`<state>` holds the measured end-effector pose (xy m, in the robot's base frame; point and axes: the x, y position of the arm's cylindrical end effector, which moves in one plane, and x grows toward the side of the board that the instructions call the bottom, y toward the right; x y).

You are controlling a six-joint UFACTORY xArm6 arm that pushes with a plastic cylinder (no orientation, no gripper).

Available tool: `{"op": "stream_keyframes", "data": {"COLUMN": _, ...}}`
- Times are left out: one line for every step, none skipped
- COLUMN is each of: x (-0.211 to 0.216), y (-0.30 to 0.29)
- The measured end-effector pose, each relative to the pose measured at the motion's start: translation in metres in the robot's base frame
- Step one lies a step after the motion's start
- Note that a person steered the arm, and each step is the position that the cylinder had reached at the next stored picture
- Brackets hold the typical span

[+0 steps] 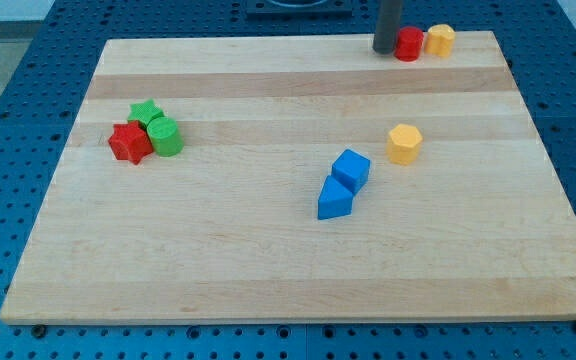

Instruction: Move the yellow hexagon vertically below the yellow heart

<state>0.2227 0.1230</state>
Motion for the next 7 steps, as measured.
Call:
{"op": "stream_keyframes", "data": {"x": 0.032, "y": -0.012}}
{"op": "stream_keyframes", "data": {"x": 0.088, "y": -0.019}}
{"op": "stream_keyframes", "data": {"x": 0.122, "y": -0.034}}
{"op": "stream_keyframes", "data": {"x": 0.130, "y": -0.071}}
{"op": "stream_keyframes", "data": {"x": 0.165, "y": -0.077}}
{"op": "stream_keyframes", "data": {"x": 0.198, "y": -0.077}}
{"op": "stream_keyframes", "data": {"x": 0.216, "y": -0.071}}
